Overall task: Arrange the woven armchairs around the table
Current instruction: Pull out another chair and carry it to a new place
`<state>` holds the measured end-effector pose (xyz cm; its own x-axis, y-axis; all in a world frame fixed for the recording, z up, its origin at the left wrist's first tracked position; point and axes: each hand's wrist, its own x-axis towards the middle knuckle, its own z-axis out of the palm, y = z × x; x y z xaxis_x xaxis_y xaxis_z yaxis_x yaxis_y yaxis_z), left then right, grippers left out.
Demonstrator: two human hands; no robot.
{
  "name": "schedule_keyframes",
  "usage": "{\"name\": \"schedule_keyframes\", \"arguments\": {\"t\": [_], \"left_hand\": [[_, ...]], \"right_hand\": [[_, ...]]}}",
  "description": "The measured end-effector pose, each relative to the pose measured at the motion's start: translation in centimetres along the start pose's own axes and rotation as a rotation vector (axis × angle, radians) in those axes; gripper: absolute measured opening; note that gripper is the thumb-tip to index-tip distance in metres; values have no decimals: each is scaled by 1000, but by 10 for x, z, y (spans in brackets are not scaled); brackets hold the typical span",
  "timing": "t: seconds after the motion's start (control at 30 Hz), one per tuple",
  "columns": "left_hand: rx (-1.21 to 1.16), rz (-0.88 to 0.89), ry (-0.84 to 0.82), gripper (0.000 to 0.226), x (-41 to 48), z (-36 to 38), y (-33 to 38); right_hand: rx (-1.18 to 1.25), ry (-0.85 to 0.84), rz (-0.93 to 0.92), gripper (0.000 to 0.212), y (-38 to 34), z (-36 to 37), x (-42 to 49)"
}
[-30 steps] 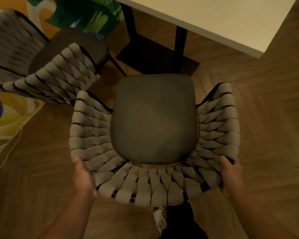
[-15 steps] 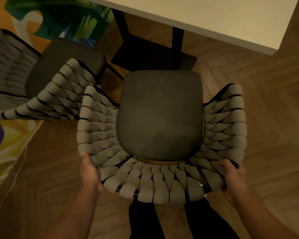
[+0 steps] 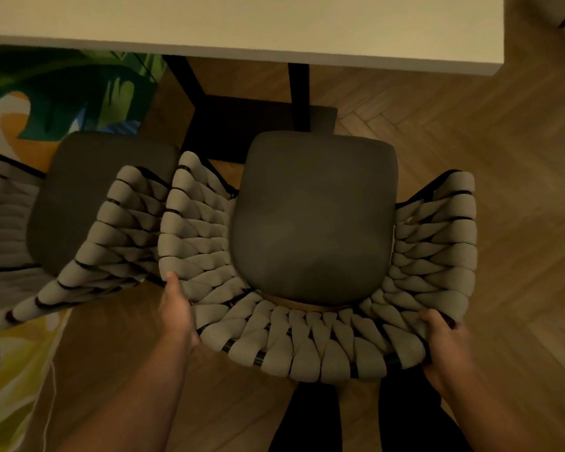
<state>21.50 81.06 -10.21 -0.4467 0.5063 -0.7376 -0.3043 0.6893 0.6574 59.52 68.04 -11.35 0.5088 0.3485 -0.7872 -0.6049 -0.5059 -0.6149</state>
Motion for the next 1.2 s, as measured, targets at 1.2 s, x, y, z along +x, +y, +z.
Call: {"name": "schedule_keyframes", "arguments": {"t": [1.2], "left_hand": [[738,130,-73,64,-45,-4,39]], "right_hand": [[-518,-188,32,48,-29,-10,-42]]}}
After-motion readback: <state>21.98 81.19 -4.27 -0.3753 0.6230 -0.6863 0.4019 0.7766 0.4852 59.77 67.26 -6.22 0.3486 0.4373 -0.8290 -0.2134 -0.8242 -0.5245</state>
